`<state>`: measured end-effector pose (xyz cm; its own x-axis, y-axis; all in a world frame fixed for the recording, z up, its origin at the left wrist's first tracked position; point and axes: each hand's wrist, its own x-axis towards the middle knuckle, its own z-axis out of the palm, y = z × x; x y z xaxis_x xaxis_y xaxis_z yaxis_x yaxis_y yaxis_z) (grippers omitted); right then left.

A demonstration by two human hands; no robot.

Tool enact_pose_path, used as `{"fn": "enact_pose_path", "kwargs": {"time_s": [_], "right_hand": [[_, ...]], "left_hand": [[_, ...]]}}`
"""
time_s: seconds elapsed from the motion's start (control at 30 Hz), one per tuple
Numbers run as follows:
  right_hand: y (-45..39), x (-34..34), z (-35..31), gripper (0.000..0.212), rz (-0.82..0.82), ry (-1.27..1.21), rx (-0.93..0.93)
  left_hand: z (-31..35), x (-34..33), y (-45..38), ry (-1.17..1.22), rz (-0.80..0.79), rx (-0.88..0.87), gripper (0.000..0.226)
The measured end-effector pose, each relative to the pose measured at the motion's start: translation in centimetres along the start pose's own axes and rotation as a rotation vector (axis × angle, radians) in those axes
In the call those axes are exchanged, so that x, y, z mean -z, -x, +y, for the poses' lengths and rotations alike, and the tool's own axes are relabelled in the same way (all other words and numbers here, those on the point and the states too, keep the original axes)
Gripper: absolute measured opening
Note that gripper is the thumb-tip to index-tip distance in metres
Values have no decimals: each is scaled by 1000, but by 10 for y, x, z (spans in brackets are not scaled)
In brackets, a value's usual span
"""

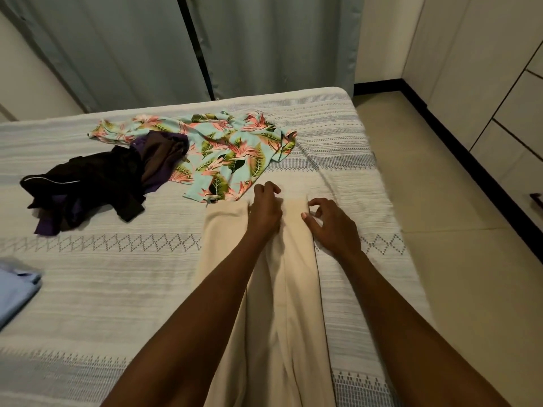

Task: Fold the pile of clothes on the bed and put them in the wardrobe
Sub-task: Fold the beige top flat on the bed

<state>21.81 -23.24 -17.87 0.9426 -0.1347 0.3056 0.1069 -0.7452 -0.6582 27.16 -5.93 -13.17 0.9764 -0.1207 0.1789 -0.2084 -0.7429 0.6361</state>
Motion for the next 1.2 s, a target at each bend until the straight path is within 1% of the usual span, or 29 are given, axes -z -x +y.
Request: {"fn": "enact_pose_path", "kwargs": {"time_s": [0.07,0.17,0.27,0.4,0.53,0.6,0.63,0.7,0.77,0.87,0.93,1.03,1.2], "right_hand": [[12,0,0,34,-1,-37,20],[38,4,-4,39,-8,-43,0],[66,11,-14,38,-28,-123,-24],[109,21,-27,35,-10,-222,-71],[163,38,-46,30,12,-245,-97],[194,47,-56,28,14,-237,-92],[208,49,-60,27,5,-236,-96],[240,57,-70,24,10,-226,-85],[272,63,-78,25,26,-204,-61],[309,67,-84,30,7,-114,-18],[329,68,-89,33,-24,-45,-1],[352,71,-99,39,-40,-32,-66],[405,85,-123,34,-23,-96,-144]], "left_hand": [[-1,2,7,-24,29,4,25],[2,8,26,2,53,79,21],[10,19,55,-6,7,139,22],[22,27,122,-49,-103,181,36],[25,30,197,-181,-266,218,58],[29,36,229,-188,-305,247,65],[29,38,241,-179,-327,272,64],[35,45,262,-160,-366,285,49],[42,55,277,-104,-357,332,38],[48,67,289,28,-244,458,41],[50,75,302,62,-233,483,48],[46,83,319,84,-287,496,59],[41,99,360,6,-396,448,55]]}}
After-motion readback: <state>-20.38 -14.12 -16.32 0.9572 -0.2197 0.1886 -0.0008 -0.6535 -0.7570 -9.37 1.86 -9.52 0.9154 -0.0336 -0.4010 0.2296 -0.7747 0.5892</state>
